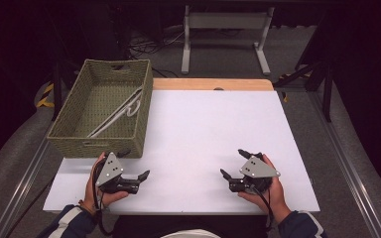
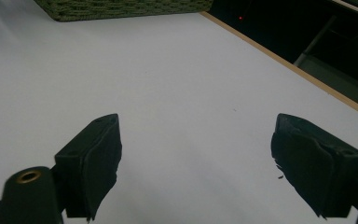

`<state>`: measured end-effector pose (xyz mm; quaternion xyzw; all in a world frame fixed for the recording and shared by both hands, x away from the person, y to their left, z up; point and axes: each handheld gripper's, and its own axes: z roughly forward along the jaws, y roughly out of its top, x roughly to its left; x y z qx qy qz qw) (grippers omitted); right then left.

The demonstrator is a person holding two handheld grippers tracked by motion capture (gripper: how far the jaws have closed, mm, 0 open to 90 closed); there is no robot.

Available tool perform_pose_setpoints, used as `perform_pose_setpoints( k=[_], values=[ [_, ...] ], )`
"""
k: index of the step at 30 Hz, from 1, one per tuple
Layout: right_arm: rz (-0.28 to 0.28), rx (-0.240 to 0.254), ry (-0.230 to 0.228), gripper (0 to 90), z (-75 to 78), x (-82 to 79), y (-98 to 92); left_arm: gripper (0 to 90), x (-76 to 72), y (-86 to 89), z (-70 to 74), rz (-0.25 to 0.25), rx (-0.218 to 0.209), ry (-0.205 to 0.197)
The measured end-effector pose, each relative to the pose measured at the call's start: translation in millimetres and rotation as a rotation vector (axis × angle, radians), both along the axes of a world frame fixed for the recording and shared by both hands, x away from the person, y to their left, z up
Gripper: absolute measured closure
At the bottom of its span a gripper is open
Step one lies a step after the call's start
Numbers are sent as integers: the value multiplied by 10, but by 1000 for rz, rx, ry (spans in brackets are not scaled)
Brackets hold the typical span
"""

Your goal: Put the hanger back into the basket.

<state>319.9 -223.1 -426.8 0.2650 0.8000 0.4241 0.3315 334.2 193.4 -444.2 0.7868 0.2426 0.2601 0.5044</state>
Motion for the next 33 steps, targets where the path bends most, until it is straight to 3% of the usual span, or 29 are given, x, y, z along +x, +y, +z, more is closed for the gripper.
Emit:
perform_pose_setpoints(
  k=[11,20,33],
  values=[
    [-11,-1,-22,159,14,-17,-5,62,6,-25,-11,-5,10,-1],
    [-19,-8,-31,158,15,-22,30,60,-8,21,10,-7,-12,0],
    [-32,-30,-35,159,-4,-12,27,59,33,14,-4,-2,5,10]
  ],
)
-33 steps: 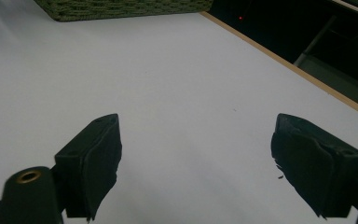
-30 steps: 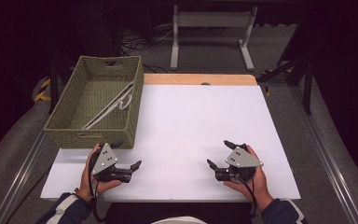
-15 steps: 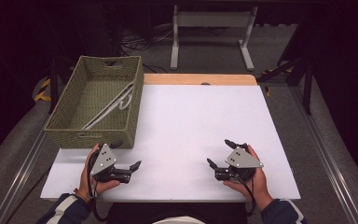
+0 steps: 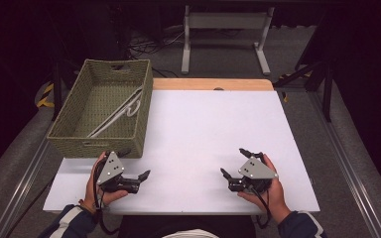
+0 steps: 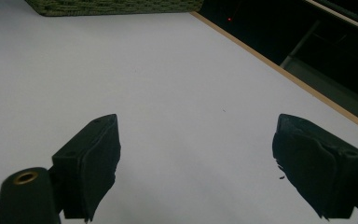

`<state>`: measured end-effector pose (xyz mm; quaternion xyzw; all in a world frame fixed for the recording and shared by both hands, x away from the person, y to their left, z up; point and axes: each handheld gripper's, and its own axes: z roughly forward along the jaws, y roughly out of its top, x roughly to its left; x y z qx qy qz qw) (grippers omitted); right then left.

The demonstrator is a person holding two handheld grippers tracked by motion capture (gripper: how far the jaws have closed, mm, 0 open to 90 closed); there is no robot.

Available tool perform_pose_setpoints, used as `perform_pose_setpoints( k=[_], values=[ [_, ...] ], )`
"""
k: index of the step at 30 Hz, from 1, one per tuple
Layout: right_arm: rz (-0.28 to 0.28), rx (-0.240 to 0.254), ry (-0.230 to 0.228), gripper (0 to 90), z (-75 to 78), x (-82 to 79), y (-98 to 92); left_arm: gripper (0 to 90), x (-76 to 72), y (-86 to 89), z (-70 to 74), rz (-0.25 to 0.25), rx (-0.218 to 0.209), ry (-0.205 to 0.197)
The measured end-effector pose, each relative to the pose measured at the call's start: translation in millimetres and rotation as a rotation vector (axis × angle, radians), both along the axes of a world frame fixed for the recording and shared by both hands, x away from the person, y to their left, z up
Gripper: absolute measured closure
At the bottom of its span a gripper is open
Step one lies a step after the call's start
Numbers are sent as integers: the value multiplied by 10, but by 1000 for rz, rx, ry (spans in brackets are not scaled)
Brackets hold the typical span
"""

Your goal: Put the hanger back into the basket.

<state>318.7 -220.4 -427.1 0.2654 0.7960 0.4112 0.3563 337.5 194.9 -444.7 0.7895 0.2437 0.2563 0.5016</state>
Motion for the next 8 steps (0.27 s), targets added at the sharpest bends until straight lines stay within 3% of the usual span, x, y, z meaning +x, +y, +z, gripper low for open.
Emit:
perform_pose_setpoints(
  k=[8],
  values=[
    [-8,0,-6,158,-2,13,-8,60,34,1,-12,5,9,16]
  ],
)
